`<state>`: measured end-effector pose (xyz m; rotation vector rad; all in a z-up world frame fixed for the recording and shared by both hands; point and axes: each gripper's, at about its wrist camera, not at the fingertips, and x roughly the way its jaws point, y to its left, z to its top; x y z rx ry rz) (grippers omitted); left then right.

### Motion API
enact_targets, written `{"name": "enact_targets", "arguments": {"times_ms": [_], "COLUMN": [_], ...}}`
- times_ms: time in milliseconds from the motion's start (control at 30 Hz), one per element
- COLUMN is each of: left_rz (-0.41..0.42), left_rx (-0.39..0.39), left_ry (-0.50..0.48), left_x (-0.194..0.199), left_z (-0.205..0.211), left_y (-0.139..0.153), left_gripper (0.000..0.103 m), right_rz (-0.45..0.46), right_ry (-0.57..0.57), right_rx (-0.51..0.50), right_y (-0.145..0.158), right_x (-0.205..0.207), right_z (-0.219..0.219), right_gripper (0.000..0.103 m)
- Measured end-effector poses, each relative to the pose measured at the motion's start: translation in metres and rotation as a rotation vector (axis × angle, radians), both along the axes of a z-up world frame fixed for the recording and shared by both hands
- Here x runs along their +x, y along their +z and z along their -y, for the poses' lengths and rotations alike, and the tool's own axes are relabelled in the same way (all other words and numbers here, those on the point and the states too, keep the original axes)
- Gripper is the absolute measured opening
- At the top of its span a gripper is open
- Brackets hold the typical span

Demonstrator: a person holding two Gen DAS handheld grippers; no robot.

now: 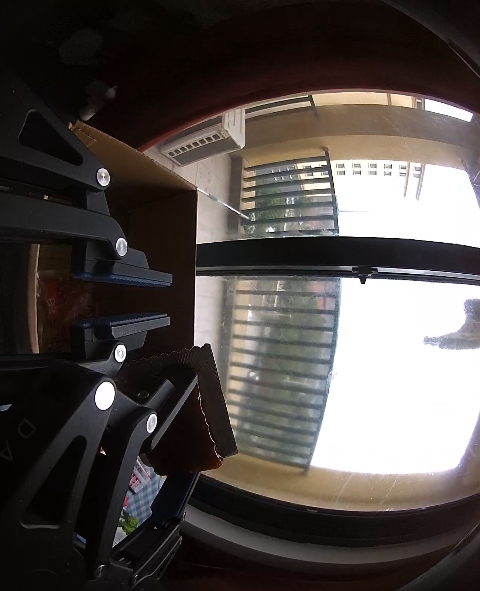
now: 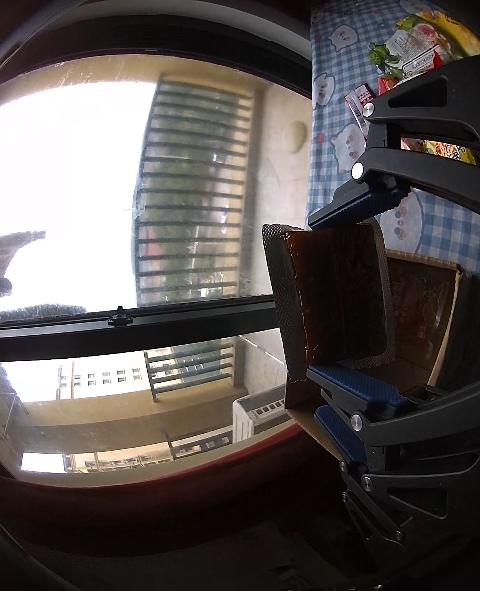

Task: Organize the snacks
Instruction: 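Carry both packs into the cardboard box and open both tools, then move both tools back over the snack pile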

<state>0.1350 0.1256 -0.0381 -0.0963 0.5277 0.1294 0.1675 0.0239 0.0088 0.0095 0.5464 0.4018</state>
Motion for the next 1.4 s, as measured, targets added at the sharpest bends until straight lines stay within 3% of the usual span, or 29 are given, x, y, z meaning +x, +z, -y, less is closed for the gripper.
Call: {"name": "enact_targets", "arguments": {"times_ms": [167, 233, 300, 533, 567, 667, 700, 867, 1400], "left_rz": [-0.044, -0.073, -0.097, -0.184, -0.200, -0.217, -0.215, -0.213, -0.151], "left_rx": [-0.009, -0.010, -0.016, 0.003, 0.004, -0.015, -0.012, 0.000, 0.009], "left_ry": [0.003, 0.003, 0.017, 0.097, 0.102, 0.104, 0.115, 0.126, 0.098], "left_x": [0.005, 0.005, 0.011, 0.020, 0.021, 0.022, 0.022, 0.021, -0.003], "left_z": [-0.011, -0.011, -0.019, -0.027, -0.028, -0.029, -0.028, -0.024, -0.015], "left_y": [-0.009, -0.011, -0.017, -0.027, -0.028, -0.028, -0.027, -0.025, -0.015], "left_gripper": [0.012, 0.017, 0.035, 0.063, 0.069, 0.087, 0.089, 0.091, 0.091], "right_rz": [-0.039, -0.058, -0.073, -0.116, -0.125, -0.146, -0.152, -0.176, -0.129], "right_ry": [0.035, 0.047, 0.062, 0.102, 0.108, 0.114, 0.116, 0.117, 0.078], "right_rx": [-0.016, -0.018, -0.019, -0.045, -0.050, -0.049, -0.043, -0.045, -0.064], "right_y": [-0.013, -0.018, -0.023, -0.043, -0.045, -0.051, -0.052, -0.052, -0.036], "right_x": [0.011, 0.016, 0.020, 0.034, 0.038, 0.044, 0.046, 0.050, 0.019], "right_z": [-0.017, -0.024, -0.029, -0.046, -0.049, -0.053, -0.054, -0.055, -0.035], "right_gripper": [0.075, 0.075, 0.075, 0.076, 0.078, 0.097, 0.100, 0.101, 0.101]}}
